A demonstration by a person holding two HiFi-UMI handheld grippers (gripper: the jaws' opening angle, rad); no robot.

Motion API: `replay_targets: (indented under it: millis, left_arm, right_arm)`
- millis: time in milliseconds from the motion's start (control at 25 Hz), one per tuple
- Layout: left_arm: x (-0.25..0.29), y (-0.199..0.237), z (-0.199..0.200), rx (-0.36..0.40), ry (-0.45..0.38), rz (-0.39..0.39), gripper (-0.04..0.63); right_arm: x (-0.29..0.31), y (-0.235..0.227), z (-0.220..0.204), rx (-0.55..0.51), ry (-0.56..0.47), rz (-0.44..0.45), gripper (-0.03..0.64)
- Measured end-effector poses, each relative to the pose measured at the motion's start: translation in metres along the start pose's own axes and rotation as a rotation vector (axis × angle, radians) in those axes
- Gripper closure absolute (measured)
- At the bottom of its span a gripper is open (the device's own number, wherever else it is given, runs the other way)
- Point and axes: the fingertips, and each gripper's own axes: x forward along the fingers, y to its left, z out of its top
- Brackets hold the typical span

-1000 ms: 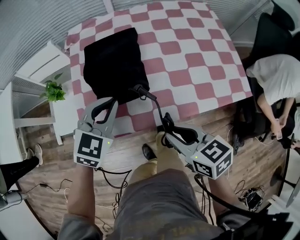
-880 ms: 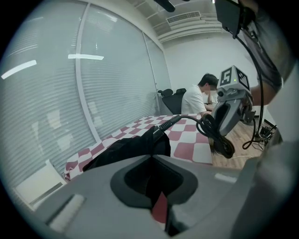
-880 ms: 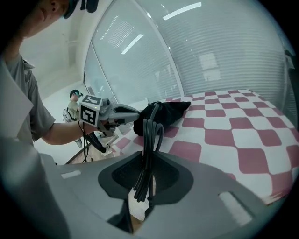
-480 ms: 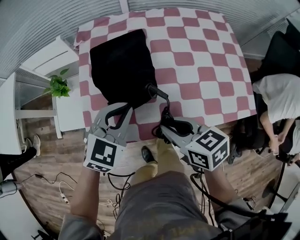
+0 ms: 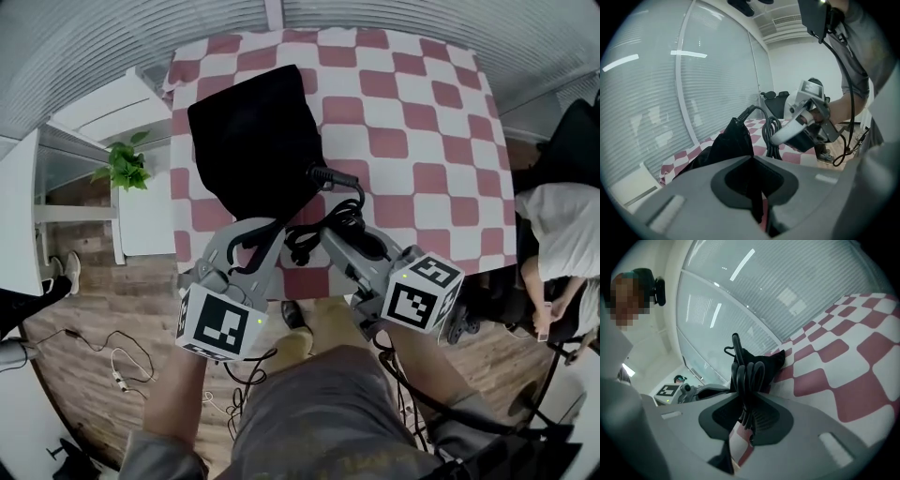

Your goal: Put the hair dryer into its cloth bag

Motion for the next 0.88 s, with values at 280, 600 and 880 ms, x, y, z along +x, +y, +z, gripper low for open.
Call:
replay_targets:
  millis: [280,600,880]
  left_arm:
    - [0.002,0.001,0.008,-0.018,0.007,-0.004,0.583]
    - [-0.008,0.018,0.019,-0.016,0.0,0.044,0.583]
    - [-0.018,0.028,0.021,-0.07,-0.013,0.081,0.583]
  right_arm:
    - [0.013,-0.025,0.027,0.062,-0.145,-0.014,0.526]
    - [0.018,-0.025,0.053,0.172,-0.296,0.077,0.528]
    - [0.015,-0.024,0.068,0.304,-0.407,0.15,0.528]
